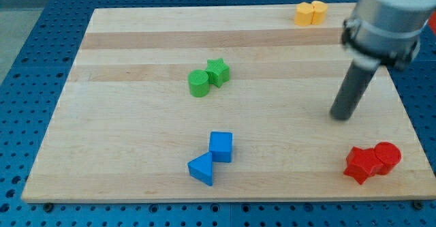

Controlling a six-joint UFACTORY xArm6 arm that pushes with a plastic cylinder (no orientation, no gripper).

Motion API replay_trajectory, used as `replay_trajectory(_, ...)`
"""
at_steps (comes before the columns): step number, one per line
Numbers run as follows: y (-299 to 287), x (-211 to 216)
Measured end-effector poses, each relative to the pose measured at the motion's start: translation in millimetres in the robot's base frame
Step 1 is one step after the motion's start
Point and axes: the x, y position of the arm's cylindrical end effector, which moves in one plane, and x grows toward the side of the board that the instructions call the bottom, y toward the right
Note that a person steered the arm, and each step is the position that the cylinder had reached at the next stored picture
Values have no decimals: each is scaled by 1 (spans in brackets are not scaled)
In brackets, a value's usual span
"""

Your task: Move your arm to the top of the yellow blocks

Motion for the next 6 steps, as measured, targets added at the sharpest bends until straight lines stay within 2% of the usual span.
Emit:
replay_trajectory(2, 112, -162)
replay_trajectory(3, 131, -240)
replay_trajectory(4, 124, -269)
replay_trajectory(5, 114, -270)
replay_trajectory(6, 76, -270)
